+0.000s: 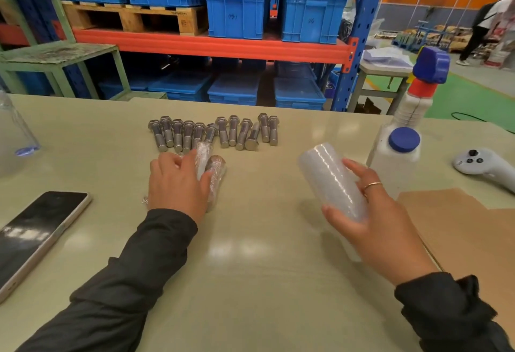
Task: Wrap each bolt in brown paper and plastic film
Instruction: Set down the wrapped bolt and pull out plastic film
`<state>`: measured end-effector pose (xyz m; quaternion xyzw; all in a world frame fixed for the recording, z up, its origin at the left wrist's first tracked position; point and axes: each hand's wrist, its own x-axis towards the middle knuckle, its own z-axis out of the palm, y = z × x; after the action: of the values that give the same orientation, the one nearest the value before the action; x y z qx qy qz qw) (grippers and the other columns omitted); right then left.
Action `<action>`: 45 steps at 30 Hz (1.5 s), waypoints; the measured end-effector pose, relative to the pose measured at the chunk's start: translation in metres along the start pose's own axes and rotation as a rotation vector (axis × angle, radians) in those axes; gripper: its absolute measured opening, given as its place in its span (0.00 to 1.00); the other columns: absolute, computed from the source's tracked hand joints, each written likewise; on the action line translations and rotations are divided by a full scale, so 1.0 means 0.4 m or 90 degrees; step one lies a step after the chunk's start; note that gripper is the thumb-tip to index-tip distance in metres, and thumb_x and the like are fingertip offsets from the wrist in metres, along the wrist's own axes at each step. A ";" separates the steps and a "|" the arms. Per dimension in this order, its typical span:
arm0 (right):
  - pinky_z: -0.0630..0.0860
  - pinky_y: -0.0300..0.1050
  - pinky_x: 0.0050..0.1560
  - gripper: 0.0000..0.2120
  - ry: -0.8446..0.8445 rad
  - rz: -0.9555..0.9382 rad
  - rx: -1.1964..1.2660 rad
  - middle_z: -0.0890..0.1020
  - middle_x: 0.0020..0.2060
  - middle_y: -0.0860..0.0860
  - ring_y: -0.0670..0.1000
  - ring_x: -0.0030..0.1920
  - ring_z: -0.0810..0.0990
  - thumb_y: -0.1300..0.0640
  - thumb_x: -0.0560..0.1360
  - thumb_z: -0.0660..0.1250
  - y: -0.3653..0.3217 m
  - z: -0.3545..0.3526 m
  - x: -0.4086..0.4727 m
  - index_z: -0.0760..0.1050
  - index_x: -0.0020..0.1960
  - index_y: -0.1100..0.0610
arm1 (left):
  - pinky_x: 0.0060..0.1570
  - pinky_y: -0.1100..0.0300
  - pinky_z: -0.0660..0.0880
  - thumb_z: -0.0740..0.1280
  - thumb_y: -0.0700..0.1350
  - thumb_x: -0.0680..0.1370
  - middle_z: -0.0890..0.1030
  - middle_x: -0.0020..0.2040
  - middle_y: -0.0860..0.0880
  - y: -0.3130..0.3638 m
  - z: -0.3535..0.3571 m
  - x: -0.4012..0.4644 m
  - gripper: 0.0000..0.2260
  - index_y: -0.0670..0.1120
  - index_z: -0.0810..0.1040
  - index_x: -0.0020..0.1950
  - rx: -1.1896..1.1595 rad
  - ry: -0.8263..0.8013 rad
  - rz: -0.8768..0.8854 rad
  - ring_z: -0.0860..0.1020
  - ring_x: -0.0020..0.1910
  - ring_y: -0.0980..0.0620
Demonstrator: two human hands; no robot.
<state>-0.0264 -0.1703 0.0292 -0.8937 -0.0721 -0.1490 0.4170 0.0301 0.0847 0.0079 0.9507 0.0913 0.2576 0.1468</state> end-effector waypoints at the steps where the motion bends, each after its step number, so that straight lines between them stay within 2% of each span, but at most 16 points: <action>1: 0.72 0.27 0.34 0.30 -0.022 0.034 0.115 0.77 0.47 0.37 0.36 0.44 0.77 0.44 0.67 0.72 -0.013 -0.001 -0.002 0.60 0.62 0.32 | 0.52 0.58 0.65 0.63 0.49 0.77 0.71 0.53 0.41 0.014 -0.008 -0.010 0.19 0.42 0.72 0.65 -0.093 0.038 0.036 0.68 0.54 0.45; 3: 0.76 0.32 0.35 0.26 -0.094 0.131 0.317 0.82 0.43 0.40 0.39 0.42 0.81 0.39 0.63 0.71 -0.038 0.007 -0.012 0.64 0.56 0.31 | 0.47 0.68 0.67 0.63 0.51 0.76 0.73 0.47 0.49 0.055 -0.024 -0.045 0.17 0.44 0.74 0.62 -0.303 -0.002 0.104 0.71 0.47 0.57; 5: 0.79 0.43 0.38 0.24 -0.170 0.224 0.474 0.84 0.44 0.44 0.48 0.41 0.84 0.40 0.64 0.74 -0.049 0.031 -0.025 0.68 0.56 0.37 | 0.40 0.72 0.71 0.63 0.61 0.71 0.76 0.46 0.53 0.104 -0.035 -0.095 0.25 0.46 0.73 0.62 -0.559 -0.254 0.094 0.75 0.43 0.62; 7: 0.80 0.50 0.42 0.23 -0.209 0.269 0.571 0.85 0.45 0.51 0.54 0.44 0.84 0.46 0.64 0.69 -0.049 0.054 -0.034 0.71 0.58 0.44 | 0.38 0.64 0.77 0.68 0.63 0.68 0.80 0.48 0.50 0.137 -0.032 -0.137 0.29 0.48 0.73 0.62 -0.765 -0.503 0.002 0.80 0.45 0.57; 9: 0.80 0.56 0.48 0.22 -0.234 0.280 0.592 0.84 0.47 0.52 0.55 0.47 0.84 0.45 0.64 0.67 -0.047 0.069 -0.043 0.71 0.58 0.45 | 0.41 0.56 0.79 0.67 0.58 0.67 0.82 0.49 0.51 0.145 -0.025 -0.154 0.22 0.50 0.74 0.58 -0.866 -0.596 -0.083 0.81 0.48 0.52; 10: 0.80 0.55 0.50 0.21 -0.235 0.267 0.568 0.84 0.48 0.50 0.54 0.48 0.83 0.43 0.65 0.66 -0.049 0.073 -0.049 0.71 0.58 0.42 | 0.45 0.51 0.80 0.67 0.56 0.67 0.83 0.50 0.51 0.144 -0.024 -0.154 0.21 0.51 0.75 0.57 -0.878 -0.589 -0.099 0.81 0.49 0.50; 12: 0.78 0.40 0.51 0.16 -0.207 0.169 0.422 0.80 0.52 0.42 0.42 0.50 0.80 0.35 0.70 0.62 -0.046 0.076 -0.051 0.70 0.57 0.34 | 0.49 0.45 0.78 0.71 0.56 0.64 0.82 0.53 0.47 0.140 -0.022 -0.152 0.24 0.49 0.75 0.58 -0.867 -0.533 -0.114 0.81 0.51 0.46; 15: 0.70 0.24 0.45 0.19 -0.120 0.065 0.204 0.72 0.51 0.36 0.33 0.48 0.73 0.33 0.67 0.57 -0.035 0.073 -0.047 0.69 0.58 0.34 | 0.38 0.47 0.80 0.76 0.57 0.64 0.84 0.47 0.46 0.134 -0.020 -0.150 0.28 0.45 0.75 0.57 -0.892 -0.480 -0.192 0.82 0.46 0.46; 18: 0.71 0.26 0.37 0.03 -0.053 0.107 0.221 0.81 0.38 0.40 0.38 0.39 0.78 0.48 0.74 0.65 -0.022 0.065 -0.040 0.77 0.45 0.44 | 0.29 0.53 0.78 0.72 0.56 0.58 0.83 0.45 0.45 0.134 -0.022 -0.145 0.29 0.44 0.75 0.54 -0.900 -0.455 -0.253 0.83 0.40 0.48; 20: 0.71 0.27 0.36 0.05 -0.046 0.092 0.189 0.80 0.35 0.38 0.38 0.36 0.77 0.54 0.74 0.67 -0.011 0.069 -0.042 0.78 0.40 0.47 | 0.28 0.54 0.78 0.70 0.55 0.58 0.83 0.46 0.44 0.135 -0.021 -0.143 0.28 0.44 0.74 0.54 -0.907 -0.448 -0.271 0.83 0.39 0.48; 24: 0.69 0.25 0.37 0.07 -0.022 0.070 0.094 0.79 0.32 0.42 0.37 0.38 0.75 0.53 0.75 0.65 -0.003 0.077 -0.044 0.75 0.38 0.47 | 0.26 0.54 0.77 0.71 0.54 0.59 0.82 0.45 0.45 0.135 -0.022 -0.146 0.28 0.44 0.73 0.55 -0.913 -0.454 -0.271 0.83 0.38 0.49; 30: 0.68 0.28 0.36 0.08 -0.065 0.103 0.014 0.77 0.36 0.43 0.40 0.38 0.75 0.52 0.79 0.58 -0.006 0.082 -0.046 0.71 0.42 0.47 | 0.25 0.57 0.76 0.70 0.59 0.56 0.81 0.48 0.41 0.131 -0.015 -0.147 0.32 0.43 0.73 0.55 -0.881 -0.467 -0.257 0.82 0.36 0.47; 32: 0.69 0.28 0.34 0.08 -0.062 0.130 0.083 0.78 0.36 0.44 0.39 0.36 0.75 0.53 0.79 0.59 -0.010 0.085 -0.047 0.73 0.42 0.49 | 0.24 0.58 0.75 0.70 0.60 0.55 0.80 0.48 0.39 0.131 -0.011 -0.147 0.33 0.43 0.74 0.54 -0.873 -0.472 -0.256 0.81 0.36 0.46; 35: 0.73 0.32 0.30 0.06 -0.085 0.211 0.353 0.81 0.34 0.45 0.40 0.32 0.78 0.53 0.76 0.64 -0.035 0.080 -0.047 0.77 0.43 0.53 | 0.24 0.59 0.75 0.70 0.61 0.55 0.81 0.46 0.40 0.128 -0.005 -0.148 0.32 0.43 0.75 0.52 -0.864 -0.473 -0.252 0.81 0.34 0.47; 38: 0.74 0.34 0.30 0.05 -0.096 0.191 0.399 0.83 0.34 0.47 0.44 0.32 0.80 0.53 0.71 0.69 -0.045 0.070 -0.050 0.80 0.41 0.54 | 0.23 0.60 0.73 0.70 0.61 0.56 0.81 0.44 0.40 0.128 -0.003 -0.152 0.32 0.42 0.75 0.52 -0.861 -0.477 -0.247 0.80 0.33 0.47; 45: 0.70 0.29 0.28 0.08 -0.057 0.168 0.215 0.77 0.27 0.47 0.40 0.27 0.75 0.58 0.77 0.64 -0.032 0.082 -0.048 0.75 0.39 0.54 | 0.21 0.60 0.73 0.72 0.59 0.57 0.81 0.40 0.43 0.134 -0.008 -0.156 0.31 0.42 0.74 0.52 -0.870 -0.501 -0.246 0.80 0.30 0.49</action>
<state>-0.0410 -0.1369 0.0122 -0.8188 0.0033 -0.0389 0.5728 -0.0195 0.0194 -0.0008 0.6393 0.0178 -0.1262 0.7583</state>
